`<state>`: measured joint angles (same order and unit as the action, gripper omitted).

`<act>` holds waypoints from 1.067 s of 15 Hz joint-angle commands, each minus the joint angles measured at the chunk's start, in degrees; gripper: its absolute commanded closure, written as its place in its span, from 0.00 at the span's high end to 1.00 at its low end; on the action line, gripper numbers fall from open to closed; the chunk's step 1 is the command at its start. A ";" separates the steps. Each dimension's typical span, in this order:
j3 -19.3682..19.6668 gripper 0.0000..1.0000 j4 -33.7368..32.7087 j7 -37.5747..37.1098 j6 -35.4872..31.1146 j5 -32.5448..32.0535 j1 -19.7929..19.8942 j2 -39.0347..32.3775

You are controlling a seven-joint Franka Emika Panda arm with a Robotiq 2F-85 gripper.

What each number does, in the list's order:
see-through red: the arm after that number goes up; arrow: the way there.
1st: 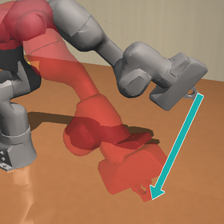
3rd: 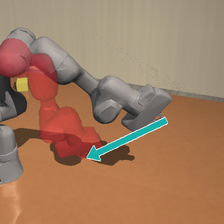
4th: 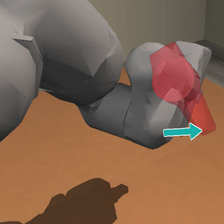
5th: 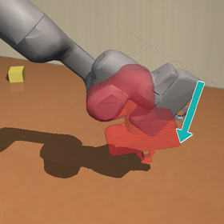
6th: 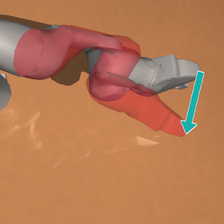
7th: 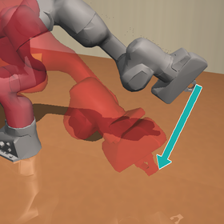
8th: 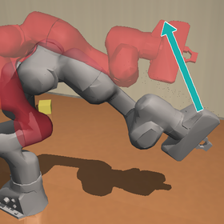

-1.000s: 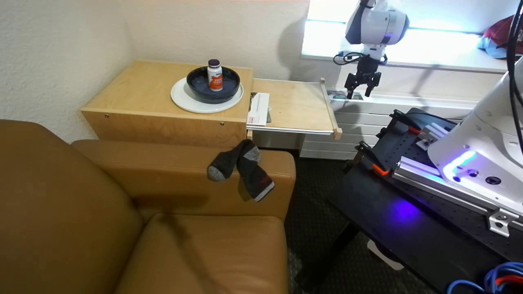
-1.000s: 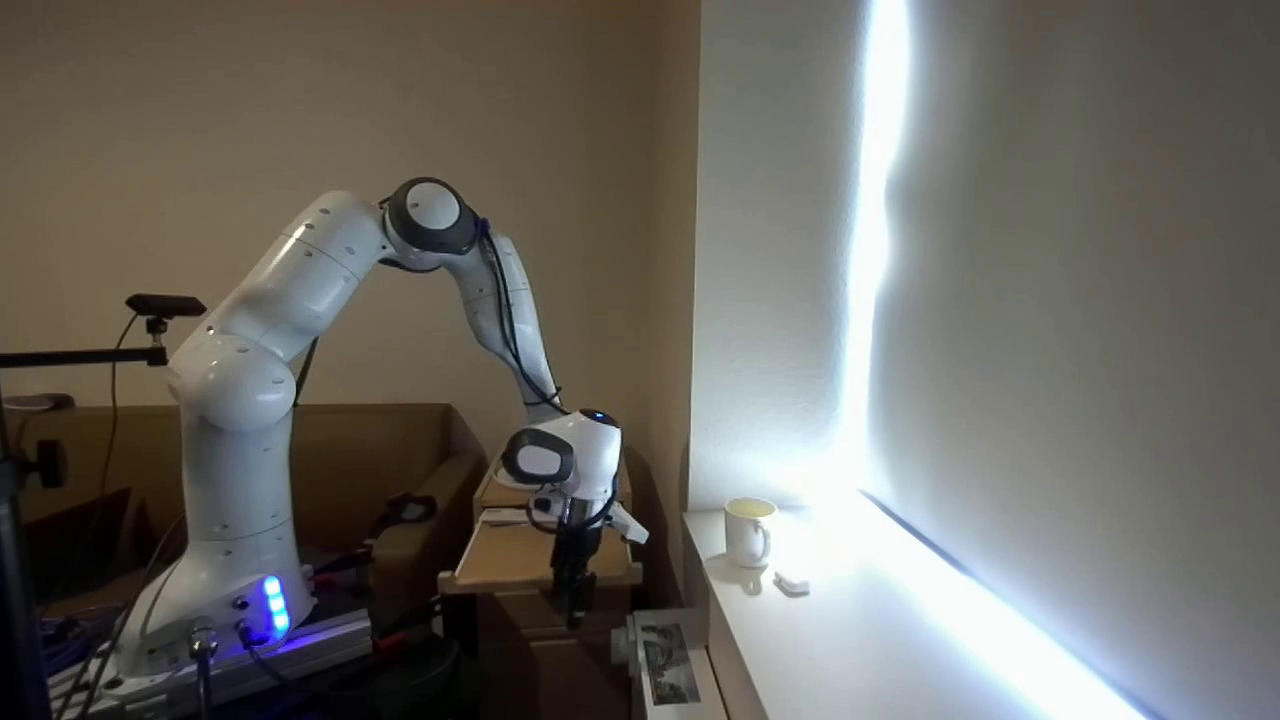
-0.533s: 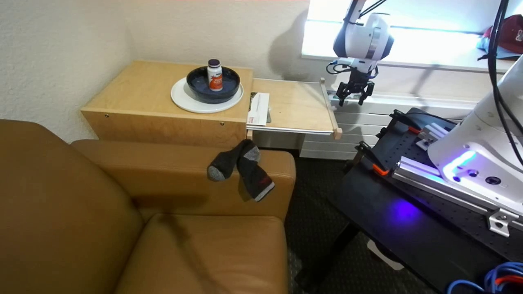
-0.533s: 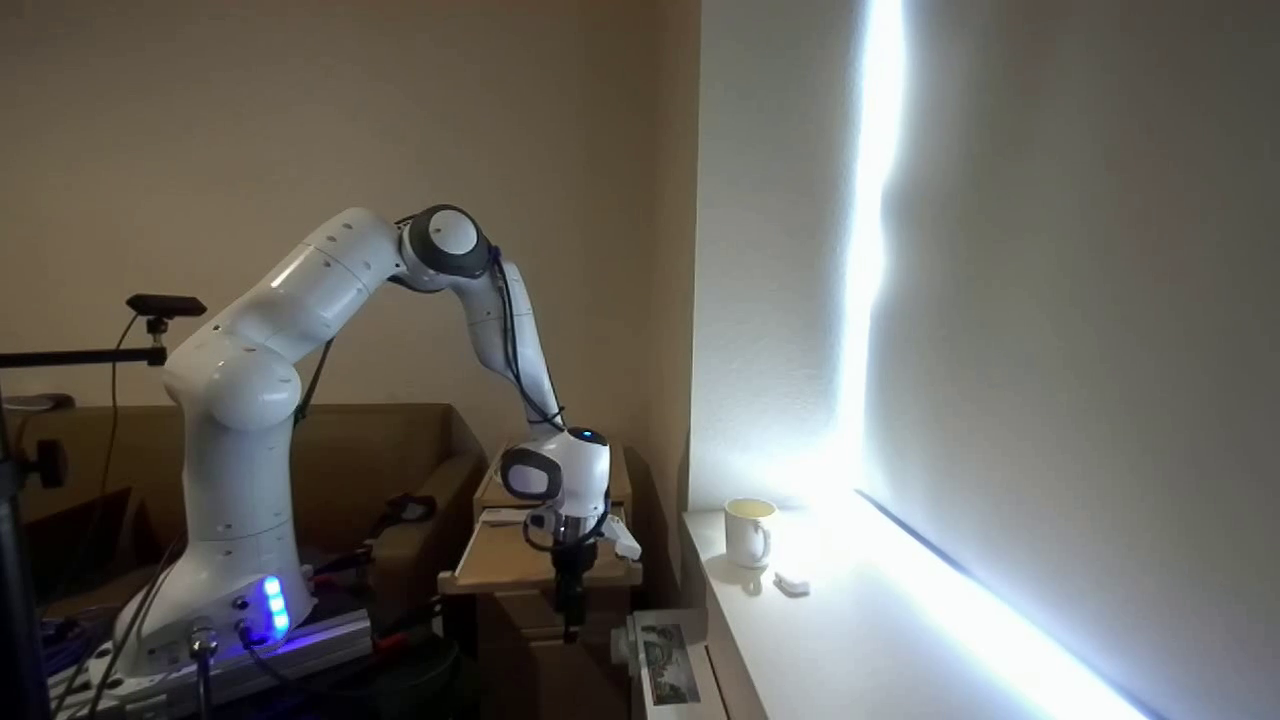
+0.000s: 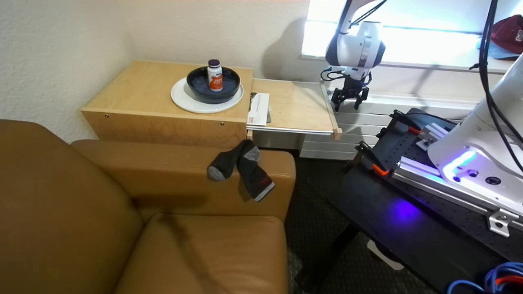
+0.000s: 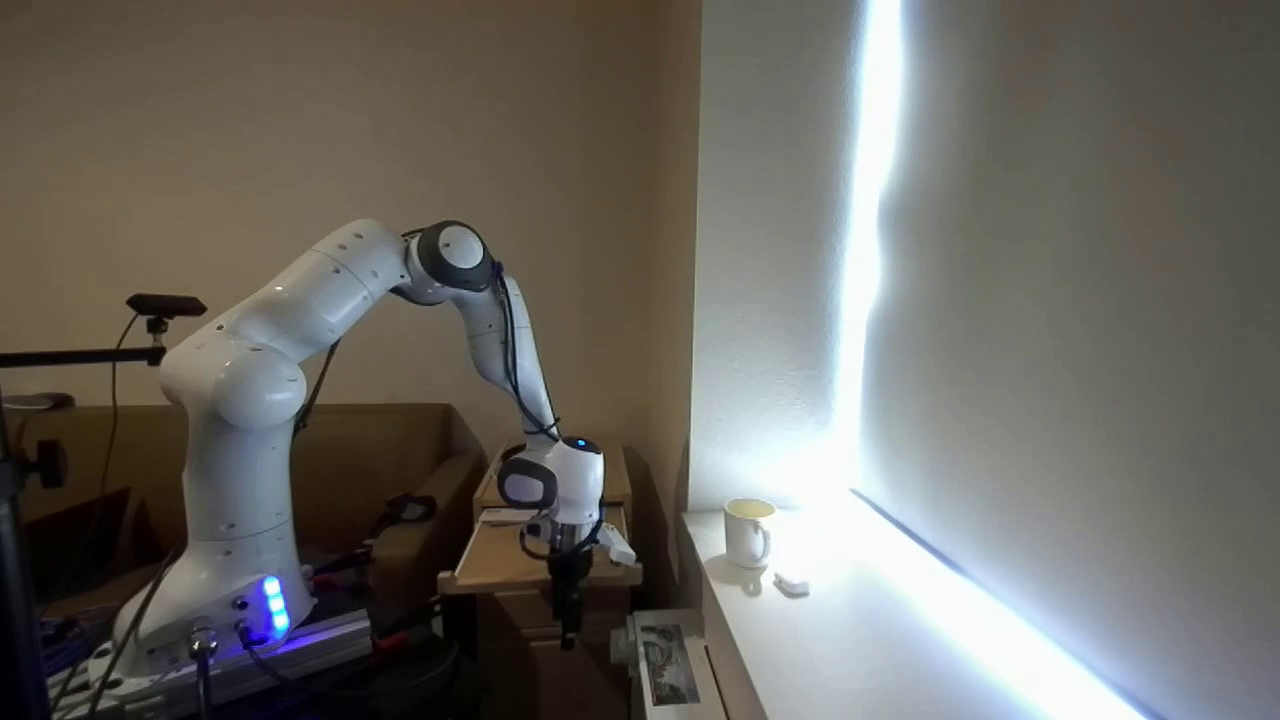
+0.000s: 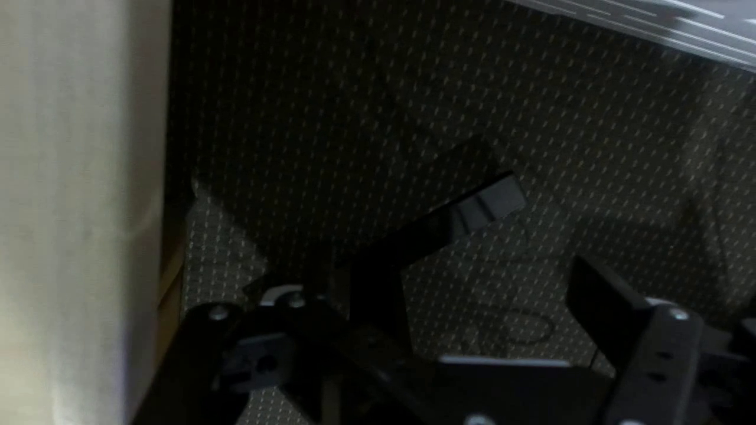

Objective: Place the white bottle in the black bowl on top of the night stand, place the lemon in the white mug on the window sill, close the open drawer on the nightstand

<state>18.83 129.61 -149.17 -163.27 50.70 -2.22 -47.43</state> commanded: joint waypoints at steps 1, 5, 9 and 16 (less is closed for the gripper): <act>-0.47 1.00 -1.45 0.00 -3.81 3.00 -3.76 -0.55; -4.11 1.00 -3.84 0.01 -2.46 -0.95 -3.04 0.49; -4.50 1.00 -6.80 0.03 0.19 -3.95 -8.14 0.63; 1.29 1.00 -11.08 0.06 2.37 -9.02 -27.30 0.69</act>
<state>17.30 119.56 -149.11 -162.51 43.85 -22.31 -47.43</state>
